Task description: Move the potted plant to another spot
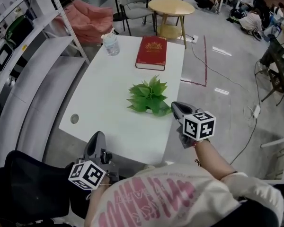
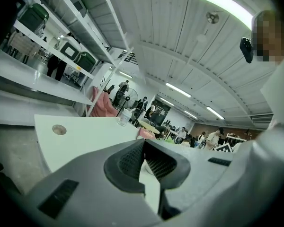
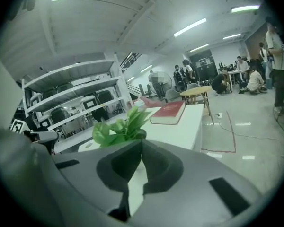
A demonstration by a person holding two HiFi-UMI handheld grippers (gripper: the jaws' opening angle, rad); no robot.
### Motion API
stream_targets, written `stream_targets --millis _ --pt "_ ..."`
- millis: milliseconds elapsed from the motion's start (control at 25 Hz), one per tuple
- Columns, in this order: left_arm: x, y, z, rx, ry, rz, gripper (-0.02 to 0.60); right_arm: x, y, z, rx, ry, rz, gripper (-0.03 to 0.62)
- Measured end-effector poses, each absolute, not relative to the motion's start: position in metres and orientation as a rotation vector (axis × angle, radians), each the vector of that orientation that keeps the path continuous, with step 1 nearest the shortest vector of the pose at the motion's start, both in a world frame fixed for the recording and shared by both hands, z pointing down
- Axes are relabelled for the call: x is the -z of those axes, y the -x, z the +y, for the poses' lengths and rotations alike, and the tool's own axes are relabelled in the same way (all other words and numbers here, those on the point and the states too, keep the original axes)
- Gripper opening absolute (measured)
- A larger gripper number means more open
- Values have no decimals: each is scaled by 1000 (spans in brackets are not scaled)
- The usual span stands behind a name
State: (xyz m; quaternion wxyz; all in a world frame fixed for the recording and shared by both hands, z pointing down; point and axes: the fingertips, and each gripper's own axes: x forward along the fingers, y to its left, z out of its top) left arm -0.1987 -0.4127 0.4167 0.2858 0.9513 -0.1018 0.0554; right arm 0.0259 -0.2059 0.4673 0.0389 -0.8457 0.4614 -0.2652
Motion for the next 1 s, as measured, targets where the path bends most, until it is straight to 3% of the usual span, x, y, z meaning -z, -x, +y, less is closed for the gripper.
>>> stream_targets --millis 240,440,560,720,760,1000 --pt "-430 206 -431 -169 -2535 -332 3 -517 -64 -196 930 2651 1347 6" --pt "-433 210 -441 -169 -2522 -363 3 -547 -43 -210 1010 2652 1562 21" --pt "-435 211 -444 -174 -2518 -371 3 -548 -22 -227 974 2593 1737 154" --pt "-436 212 -446 -184 -2517 -381 3 -539 -4 -256 856 2522 1912 436" --pt "-437 214 -447 -187 -2517 -387 3 -536 -3 -263 807 2522 1927 474" --pt "-440 221 -457 -196 -2516 -430 3 -517 -17 -295 602 2534 1916 537"
